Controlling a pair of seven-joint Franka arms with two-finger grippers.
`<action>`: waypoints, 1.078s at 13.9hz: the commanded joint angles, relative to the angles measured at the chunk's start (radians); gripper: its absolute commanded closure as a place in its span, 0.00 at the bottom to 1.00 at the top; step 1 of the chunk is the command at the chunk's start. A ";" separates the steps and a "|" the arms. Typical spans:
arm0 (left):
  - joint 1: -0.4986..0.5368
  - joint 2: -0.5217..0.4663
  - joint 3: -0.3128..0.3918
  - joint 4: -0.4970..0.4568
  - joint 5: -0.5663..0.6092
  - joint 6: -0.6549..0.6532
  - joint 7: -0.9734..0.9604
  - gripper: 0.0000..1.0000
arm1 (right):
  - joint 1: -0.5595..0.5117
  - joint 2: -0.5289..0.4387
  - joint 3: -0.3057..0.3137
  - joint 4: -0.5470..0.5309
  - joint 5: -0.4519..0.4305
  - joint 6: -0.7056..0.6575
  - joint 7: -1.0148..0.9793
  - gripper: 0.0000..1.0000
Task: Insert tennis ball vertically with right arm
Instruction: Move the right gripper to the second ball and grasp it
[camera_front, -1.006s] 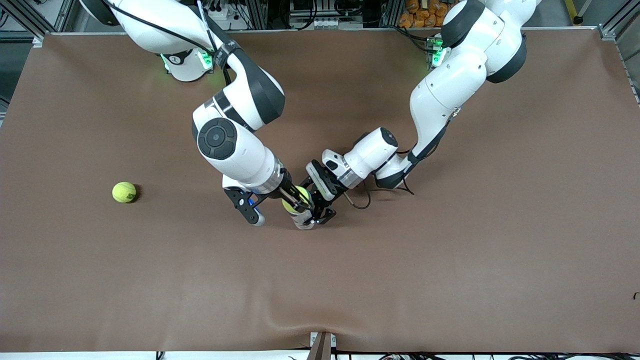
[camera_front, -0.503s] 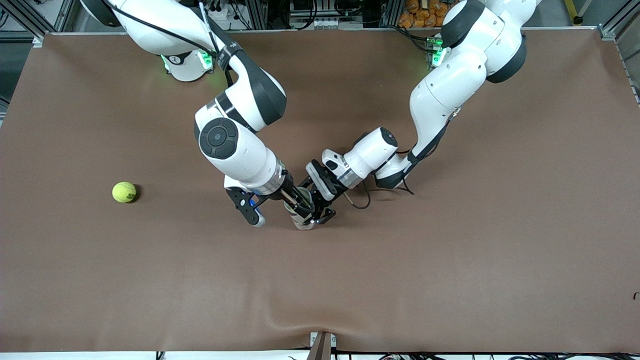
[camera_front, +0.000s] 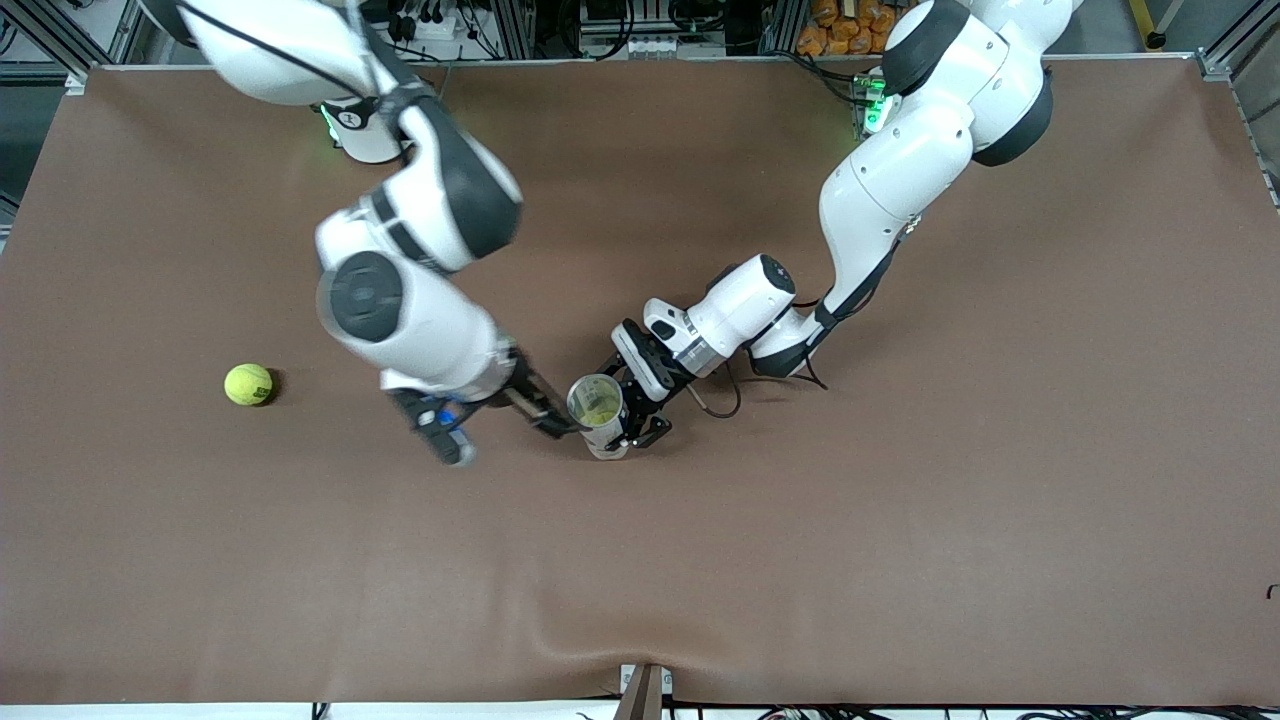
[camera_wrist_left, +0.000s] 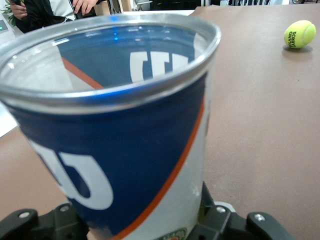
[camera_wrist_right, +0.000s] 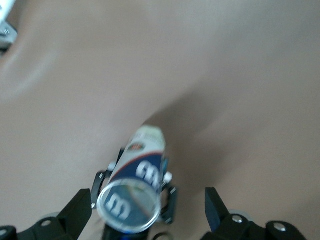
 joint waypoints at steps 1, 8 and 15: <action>-0.003 0.017 0.000 0.025 0.014 0.011 -0.006 0.22 | -0.129 -0.037 0.015 -0.018 -0.006 -0.090 -0.226 0.00; -0.003 0.016 0.000 0.025 0.014 0.011 -0.006 0.22 | -0.390 -0.037 -0.053 -0.096 -0.029 -0.190 -0.820 0.00; -0.002 0.014 0.000 0.025 0.014 0.011 -0.009 0.22 | -0.405 -0.025 -0.308 -0.194 -0.032 -0.160 -1.330 0.00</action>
